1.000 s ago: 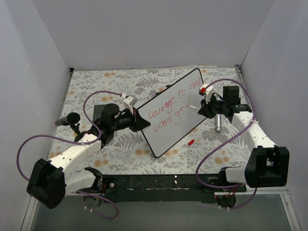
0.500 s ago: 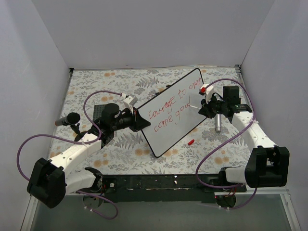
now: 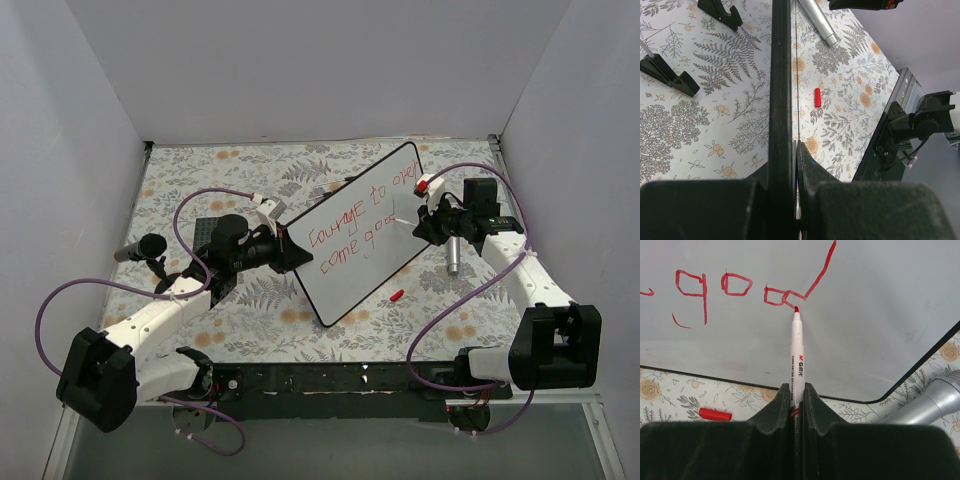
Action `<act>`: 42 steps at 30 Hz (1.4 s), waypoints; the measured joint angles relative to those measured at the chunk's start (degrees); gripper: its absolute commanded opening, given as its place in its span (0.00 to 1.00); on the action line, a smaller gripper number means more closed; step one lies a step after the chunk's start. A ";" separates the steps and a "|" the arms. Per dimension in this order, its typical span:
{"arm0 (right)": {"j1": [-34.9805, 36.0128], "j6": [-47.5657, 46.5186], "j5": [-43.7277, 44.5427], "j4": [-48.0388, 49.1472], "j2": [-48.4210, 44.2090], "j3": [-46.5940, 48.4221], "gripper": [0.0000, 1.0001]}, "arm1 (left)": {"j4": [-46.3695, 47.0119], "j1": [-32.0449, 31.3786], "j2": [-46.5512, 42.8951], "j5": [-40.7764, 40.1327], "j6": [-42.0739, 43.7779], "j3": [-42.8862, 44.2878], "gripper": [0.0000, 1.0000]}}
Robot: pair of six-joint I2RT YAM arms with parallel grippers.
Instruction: Write a sentence on the whiteboard
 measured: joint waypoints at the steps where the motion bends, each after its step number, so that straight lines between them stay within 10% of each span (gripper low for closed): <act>1: 0.00 0.04 0.00 0.00 0.00 0.02 0.01 | 0.00 0.00 0.00 0.00 0.00 0.00 0.00; 42: -1.01 -0.39 1.27 0.83 -0.31 -0.74 0.01 | 0.04 0.04 0.26 0.15 0.07 0.11 0.00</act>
